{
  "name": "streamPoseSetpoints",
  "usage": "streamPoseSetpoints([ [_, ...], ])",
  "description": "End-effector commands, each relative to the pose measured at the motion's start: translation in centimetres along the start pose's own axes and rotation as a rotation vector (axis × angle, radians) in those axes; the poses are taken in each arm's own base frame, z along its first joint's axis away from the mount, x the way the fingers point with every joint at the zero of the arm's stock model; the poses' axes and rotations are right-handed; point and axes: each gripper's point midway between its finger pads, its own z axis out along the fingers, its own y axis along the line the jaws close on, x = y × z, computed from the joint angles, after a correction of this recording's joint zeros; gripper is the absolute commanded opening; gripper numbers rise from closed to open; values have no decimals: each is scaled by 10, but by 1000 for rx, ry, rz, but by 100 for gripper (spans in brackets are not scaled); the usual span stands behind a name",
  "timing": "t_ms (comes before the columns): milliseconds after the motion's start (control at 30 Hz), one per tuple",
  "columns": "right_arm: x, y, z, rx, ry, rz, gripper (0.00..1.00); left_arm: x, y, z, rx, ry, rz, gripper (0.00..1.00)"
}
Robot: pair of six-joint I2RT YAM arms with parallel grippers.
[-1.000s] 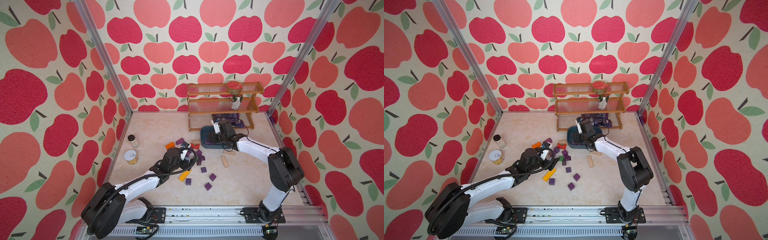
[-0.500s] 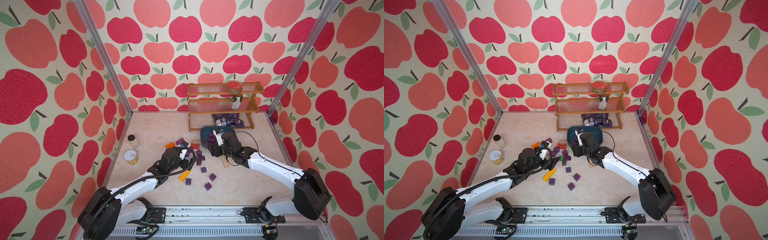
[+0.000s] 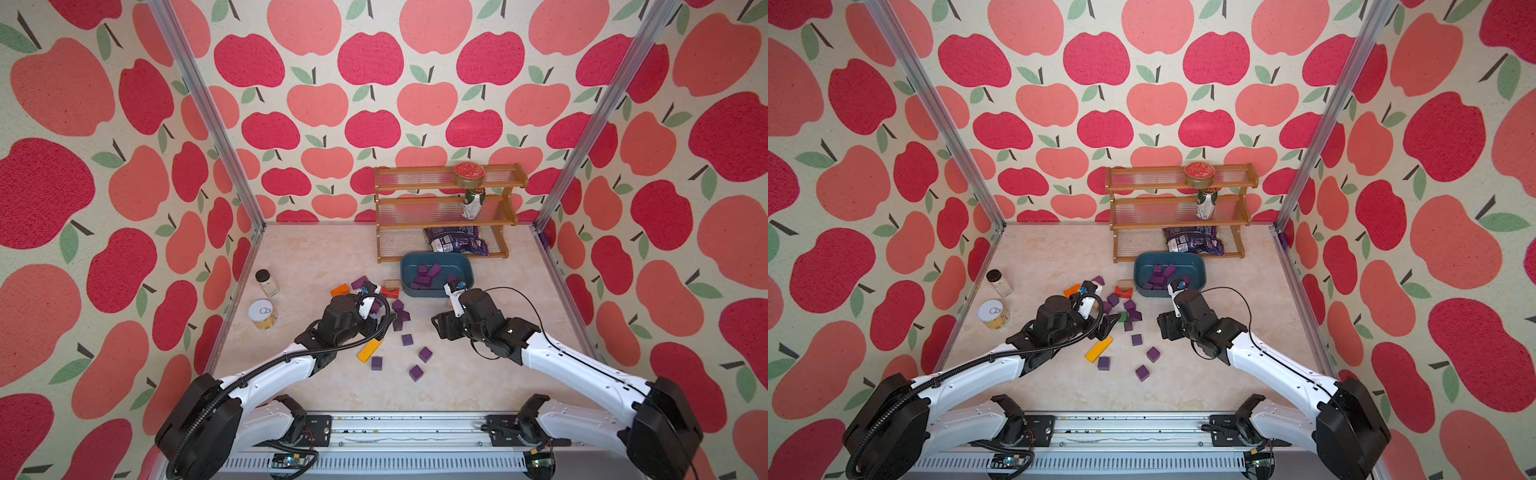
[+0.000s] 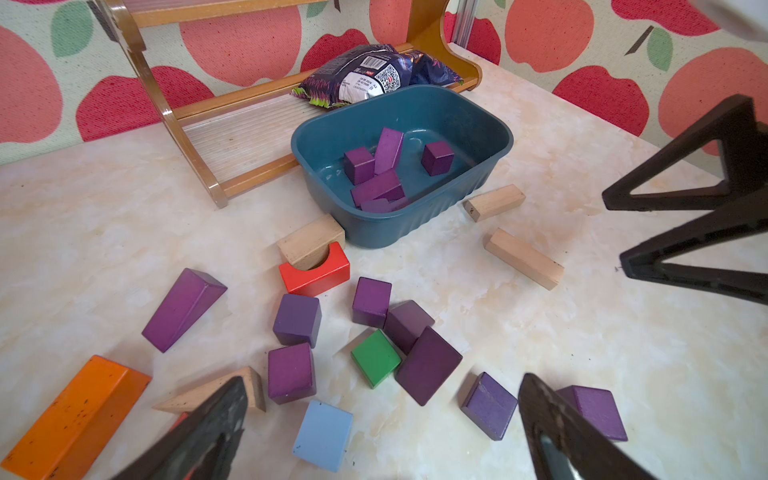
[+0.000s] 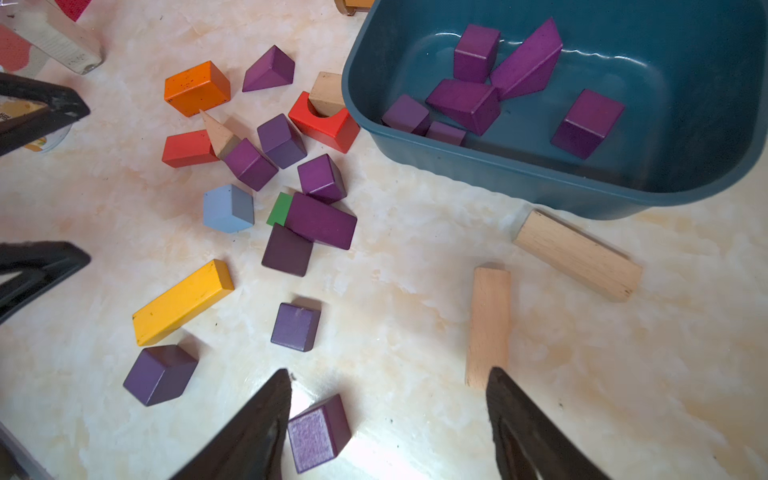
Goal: Pick purple bricks into the storage bin
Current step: Pick up the building block from the center of the board.
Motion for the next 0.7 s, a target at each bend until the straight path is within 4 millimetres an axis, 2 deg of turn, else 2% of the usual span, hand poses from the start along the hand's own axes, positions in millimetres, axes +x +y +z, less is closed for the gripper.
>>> streamPoseSetpoints([
  [0,16,-9,-11,38,38,13,77,-8,-2,-3,2,-36,-36,99],
  [133,24,-7,-17,11,47,9,79,-3,3,1,-23,-26,-34,99],
  [233,32,-6,-15,-7,44,-11,84,-6,0,0,-6,-35,-28,99],
  [367,45,-10,-11,-2,43,-13,84,-6,-5,-3,2,-50,7,99],
  [467,51,-2,-9,-52,50,-33,85,-2,3,-1,-40,-40,10,99],
  [667,60,12,-10,-75,75,-87,81,-4,0,-2,-26,-46,9,99],
])
